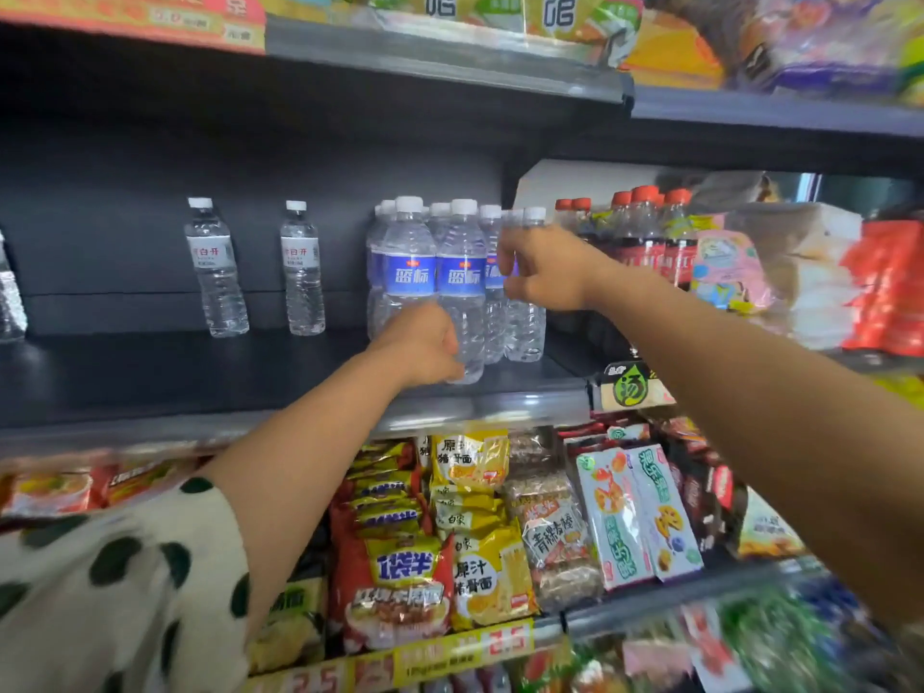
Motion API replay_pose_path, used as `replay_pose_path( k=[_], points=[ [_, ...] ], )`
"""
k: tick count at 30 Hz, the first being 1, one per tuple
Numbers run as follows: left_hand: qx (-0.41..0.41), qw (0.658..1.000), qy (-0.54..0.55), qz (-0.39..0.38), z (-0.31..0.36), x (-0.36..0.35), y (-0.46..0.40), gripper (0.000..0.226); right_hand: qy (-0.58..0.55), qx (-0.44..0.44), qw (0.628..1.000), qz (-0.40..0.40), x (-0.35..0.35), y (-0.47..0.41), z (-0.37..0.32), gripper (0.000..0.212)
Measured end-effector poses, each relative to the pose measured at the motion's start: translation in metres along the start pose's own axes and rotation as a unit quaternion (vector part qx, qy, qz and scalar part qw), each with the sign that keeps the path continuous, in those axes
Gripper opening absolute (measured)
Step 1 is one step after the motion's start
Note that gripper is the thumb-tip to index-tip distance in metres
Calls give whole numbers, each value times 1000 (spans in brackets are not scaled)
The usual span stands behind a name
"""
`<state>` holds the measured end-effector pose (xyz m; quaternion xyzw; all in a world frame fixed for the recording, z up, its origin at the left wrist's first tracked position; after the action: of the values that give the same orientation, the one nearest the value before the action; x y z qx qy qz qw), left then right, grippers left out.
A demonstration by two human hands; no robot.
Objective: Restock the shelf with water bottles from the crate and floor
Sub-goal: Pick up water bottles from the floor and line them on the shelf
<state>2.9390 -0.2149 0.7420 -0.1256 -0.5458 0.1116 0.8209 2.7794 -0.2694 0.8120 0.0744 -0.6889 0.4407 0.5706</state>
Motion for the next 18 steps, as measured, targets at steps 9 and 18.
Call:
replay_pose_path(
  k=[9, 18],
  points=[
    [-129, 975, -142, -112, 13, -64, 77, 31, 79, -139, 972, -171, -75, 149, -53, 34],
    [-149, 940, -164, -260, -8, -185, 147, 40, 47, -243, 931, -268, -157, 267, -77, 50]
  ],
)
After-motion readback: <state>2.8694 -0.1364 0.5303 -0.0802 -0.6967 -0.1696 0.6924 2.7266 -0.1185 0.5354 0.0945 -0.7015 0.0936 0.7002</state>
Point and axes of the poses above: each hand's wrist, its own y-axis away from the middle knuckle, its own x-axis out of the back of the hand, z = x × y, the point moved 2 cm from there along -y, towards the middle knuckle, and after that the axes turned 2 degrees about -z, right-handed, at the moved point
